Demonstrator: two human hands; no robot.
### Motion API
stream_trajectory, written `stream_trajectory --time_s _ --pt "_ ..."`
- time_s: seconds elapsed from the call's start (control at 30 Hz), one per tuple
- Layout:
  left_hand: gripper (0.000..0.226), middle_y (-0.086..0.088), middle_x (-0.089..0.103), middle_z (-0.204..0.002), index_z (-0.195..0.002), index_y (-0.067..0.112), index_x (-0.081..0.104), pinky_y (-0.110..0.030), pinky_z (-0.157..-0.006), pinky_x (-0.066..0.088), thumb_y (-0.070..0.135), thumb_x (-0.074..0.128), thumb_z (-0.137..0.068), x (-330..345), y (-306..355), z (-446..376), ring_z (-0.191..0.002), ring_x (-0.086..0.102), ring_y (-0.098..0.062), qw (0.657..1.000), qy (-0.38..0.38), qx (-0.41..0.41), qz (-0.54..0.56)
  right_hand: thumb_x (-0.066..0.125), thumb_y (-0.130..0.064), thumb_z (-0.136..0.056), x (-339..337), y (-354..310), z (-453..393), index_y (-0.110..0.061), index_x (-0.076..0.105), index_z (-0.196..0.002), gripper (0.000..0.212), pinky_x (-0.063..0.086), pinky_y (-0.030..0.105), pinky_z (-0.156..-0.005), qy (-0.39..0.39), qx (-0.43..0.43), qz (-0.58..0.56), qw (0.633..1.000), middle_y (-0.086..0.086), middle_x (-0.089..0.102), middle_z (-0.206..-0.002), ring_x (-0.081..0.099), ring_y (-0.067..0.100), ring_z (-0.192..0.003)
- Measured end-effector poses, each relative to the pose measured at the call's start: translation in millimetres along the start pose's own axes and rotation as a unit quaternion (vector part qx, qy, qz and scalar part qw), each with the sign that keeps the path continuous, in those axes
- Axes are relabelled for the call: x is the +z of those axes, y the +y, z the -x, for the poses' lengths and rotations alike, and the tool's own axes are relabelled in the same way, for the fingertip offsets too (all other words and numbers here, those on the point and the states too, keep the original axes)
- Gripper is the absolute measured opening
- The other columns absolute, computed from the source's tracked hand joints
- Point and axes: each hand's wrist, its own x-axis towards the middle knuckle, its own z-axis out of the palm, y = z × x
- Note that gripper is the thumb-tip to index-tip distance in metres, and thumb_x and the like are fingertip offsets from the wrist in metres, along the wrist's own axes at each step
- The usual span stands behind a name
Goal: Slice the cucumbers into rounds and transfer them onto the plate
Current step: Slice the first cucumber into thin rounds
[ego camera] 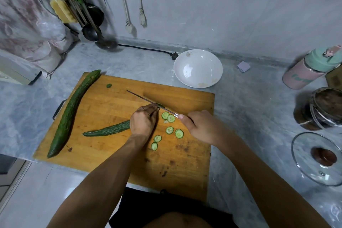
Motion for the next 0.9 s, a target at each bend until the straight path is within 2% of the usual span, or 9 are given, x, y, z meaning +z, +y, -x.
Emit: stream_trajectory --time_s 0.23,0.33,0.73,0.9 --pt "0.020 -0.012 0.073 -0.086 -0.095 0.015 0.077 -0.027 -0.062 0.046 0.029 0.064 -0.093 -2.1 5.0 -3.4 -0.070 0.065 -0.031 0.998 -0.016 -0.056 0.003 0.031 -0.050 -0.103 -3.6 -2.0 -3.1 -0.020 0.042 -0.065 0.051 0.033 0.030 -0.048 -0.008 -0.020 0.055 0.998 0.000 0.049 -0.058 0.046 0.016 -0.049" --pt "0.018 -0.012 0.073 -0.081 -0.092 0.015 0.077 -0.028 -0.060 0.047 0.027 0.064 -0.092 -2.7 4.0 -3.2 -0.067 0.065 -0.031 0.998 -0.015 -0.053 0.010 0.030 -0.052 -0.103 -1.7 -0.8 -4.4 -0.022 0.041 -0.066 0.049 0.031 0.029 -0.049 -0.010 -0.018 0.067 0.997 -0.002 0.048 -0.059 0.045 0.013 -0.049" --pt "0.017 -0.010 0.075 -0.091 -0.097 0.014 0.078 -0.031 -0.066 0.053 0.024 0.065 -0.092 -4.4 6.7 -1.8 -0.073 0.068 -0.030 1.000 0.003 -0.019 0.008 0.031 -0.048 -0.105 -3.6 -7.5 -12.7 -0.021 0.042 -0.065 0.050 0.029 0.028 -0.047 -0.017 -0.012 0.061 0.998 -0.003 0.048 -0.059 0.044 0.011 -0.049" --pt "0.014 -0.012 0.073 -0.085 -0.091 0.013 0.078 -0.033 -0.062 0.052 0.022 0.066 -0.090 -3.0 5.4 -1.2 -0.068 0.066 -0.033 1.000 0.005 -0.021 0.005 0.028 -0.052 -0.104 6.2 -5.3 -27.9 -0.020 0.046 -0.067 0.052 0.033 0.029 -0.049 -0.033 -0.014 0.075 0.997 0.001 0.053 -0.064 0.050 0.014 -0.054"
